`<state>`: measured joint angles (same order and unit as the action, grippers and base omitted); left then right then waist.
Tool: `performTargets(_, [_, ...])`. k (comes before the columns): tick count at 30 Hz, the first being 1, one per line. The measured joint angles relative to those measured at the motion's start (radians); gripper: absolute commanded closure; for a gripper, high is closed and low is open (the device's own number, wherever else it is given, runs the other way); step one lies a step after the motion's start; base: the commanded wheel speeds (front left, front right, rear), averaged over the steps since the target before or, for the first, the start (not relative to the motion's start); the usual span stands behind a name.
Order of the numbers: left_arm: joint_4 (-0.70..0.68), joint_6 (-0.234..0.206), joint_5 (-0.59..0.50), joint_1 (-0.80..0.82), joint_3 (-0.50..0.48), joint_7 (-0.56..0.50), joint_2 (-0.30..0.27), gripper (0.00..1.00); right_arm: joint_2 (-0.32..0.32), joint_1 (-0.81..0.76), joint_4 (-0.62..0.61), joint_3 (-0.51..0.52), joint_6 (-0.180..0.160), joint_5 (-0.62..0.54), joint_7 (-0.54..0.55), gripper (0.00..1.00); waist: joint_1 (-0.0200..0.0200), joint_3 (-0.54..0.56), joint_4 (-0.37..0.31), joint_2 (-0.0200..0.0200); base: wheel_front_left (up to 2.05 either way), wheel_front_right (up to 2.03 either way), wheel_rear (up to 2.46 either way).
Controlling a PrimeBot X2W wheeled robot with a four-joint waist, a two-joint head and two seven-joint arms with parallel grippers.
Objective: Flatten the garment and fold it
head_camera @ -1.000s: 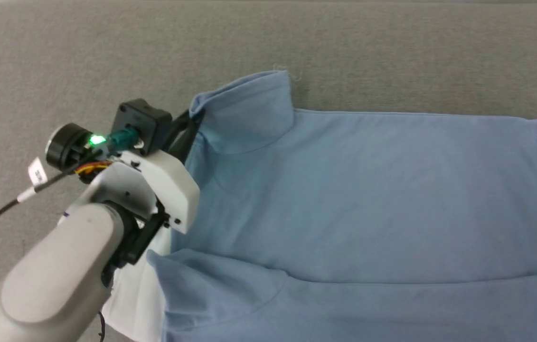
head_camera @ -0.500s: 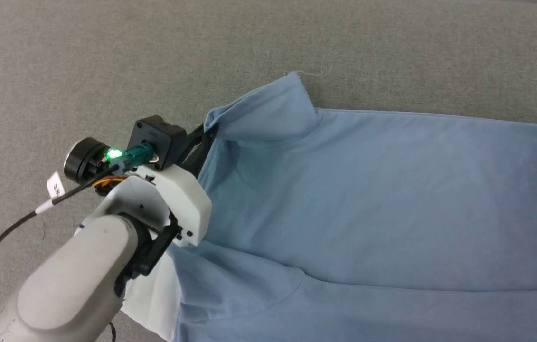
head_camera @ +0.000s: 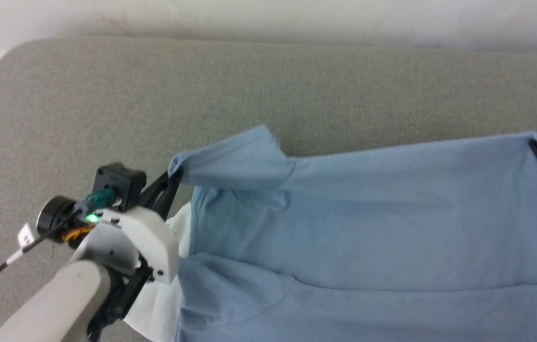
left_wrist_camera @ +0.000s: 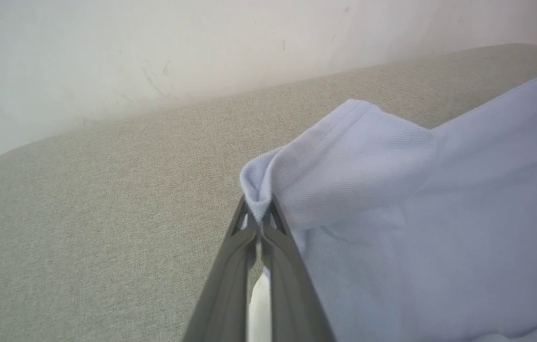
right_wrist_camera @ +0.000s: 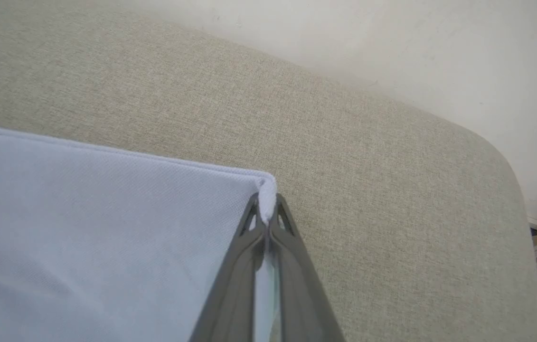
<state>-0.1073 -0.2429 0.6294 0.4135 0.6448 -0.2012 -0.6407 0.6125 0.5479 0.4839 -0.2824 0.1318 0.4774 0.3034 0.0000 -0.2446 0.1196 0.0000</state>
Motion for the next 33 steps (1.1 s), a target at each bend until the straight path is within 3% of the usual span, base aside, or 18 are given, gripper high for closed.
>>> performTargets(11, [-0.163, -0.111, 0.066, -0.262, -0.049, -0.010, -0.126, 1.00, -0.049, -0.370, -0.262, 0.186, 0.000, -0.020, 0.019, 1.00, -0.0003, 0.132, -0.023, 0.0000, 0.00, 0.00, 0.00])
performTargets(22, [-0.160, -0.115, 0.089, -0.435, 0.046, -0.082, -0.177, 1.00, -0.094, -0.648, -0.431, 0.268, 0.000, -0.057, 0.152, 1.00, 0.0000, 0.154, -0.019, 0.0000, 0.00, 0.00, 0.00])
performTargets(28, [-0.068, -0.073, 0.081, -0.432, 0.103, -0.077, -0.119, 1.00, -0.080, -0.707, -0.419, 0.255, 0.000, -0.102, 0.198, 1.00, 0.0001, 0.142, -0.020, 0.0000, 0.00, 0.00, 0.00])
performTargets(33, [0.048, -0.030, 0.065, -0.401, 0.117, -0.014, -0.057, 1.00, -0.079, -0.706, -0.384, 0.233, 0.000, -0.118, 0.206, 1.00, 0.0000, 0.134, -0.024, 0.0000, 0.00, 0.00, 0.00])
